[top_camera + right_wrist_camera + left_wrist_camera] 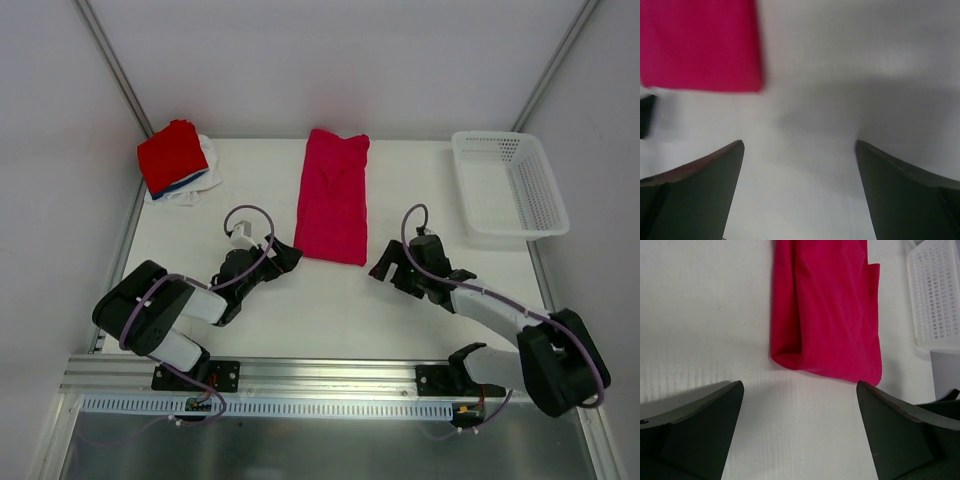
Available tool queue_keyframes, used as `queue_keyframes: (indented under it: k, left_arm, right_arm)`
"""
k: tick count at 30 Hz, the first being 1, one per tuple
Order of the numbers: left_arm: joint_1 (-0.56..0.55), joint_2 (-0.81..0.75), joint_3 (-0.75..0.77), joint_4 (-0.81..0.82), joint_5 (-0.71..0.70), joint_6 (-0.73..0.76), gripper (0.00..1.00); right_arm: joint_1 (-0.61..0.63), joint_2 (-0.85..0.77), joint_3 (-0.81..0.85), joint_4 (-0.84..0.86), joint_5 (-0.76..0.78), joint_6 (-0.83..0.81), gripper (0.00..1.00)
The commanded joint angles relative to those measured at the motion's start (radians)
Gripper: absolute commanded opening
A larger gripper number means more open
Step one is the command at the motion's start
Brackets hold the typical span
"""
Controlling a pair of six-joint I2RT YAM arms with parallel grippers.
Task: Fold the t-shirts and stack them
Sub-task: Grab one side of the 2/3 rectangular tshirt with both arms
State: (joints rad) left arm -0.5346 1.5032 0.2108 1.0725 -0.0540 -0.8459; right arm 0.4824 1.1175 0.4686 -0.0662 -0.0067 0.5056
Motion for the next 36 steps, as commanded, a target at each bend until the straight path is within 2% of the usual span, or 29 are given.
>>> queue_keyframes:
  k: [1,5,10,22,25,29,36]
  left_arm:
    - [0.010,0.028,0.059,0.018,-0.029,0.024,0.97]
    - [0.022,0.068,0.079,0.052,0.008,0.013,0.97]
    - [0.044,0.088,0.082,0.058,0.037,0.018,0.97]
    - [0.088,0.138,0.091,0.081,0.051,0.005,0.97]
    - [0.091,0.155,0.104,0.089,0.051,-0.005,0.96]
    - [0.093,0.210,0.130,0.118,0.077,-0.036,0.95]
    - [0.093,0.284,0.162,0.175,0.128,-0.091,0.93]
  right_arm:
    - [0.005,0.224,-0.005,0.362,-0.166,0.079,0.99]
    - [0.005,0.454,0.041,0.644,-0.304,0.183,1.00]
    - [0.004,0.611,0.100,0.773,-0.352,0.267,0.99]
    - [-0.007,0.642,0.084,0.772,-0.340,0.255,0.99]
    - [-0.008,0.625,0.067,0.772,-0.329,0.251,0.97]
    - [-0.011,0.619,0.048,0.767,-0.326,0.241,0.88]
    - [-0.021,0.628,0.048,0.761,-0.331,0.238,0.86]
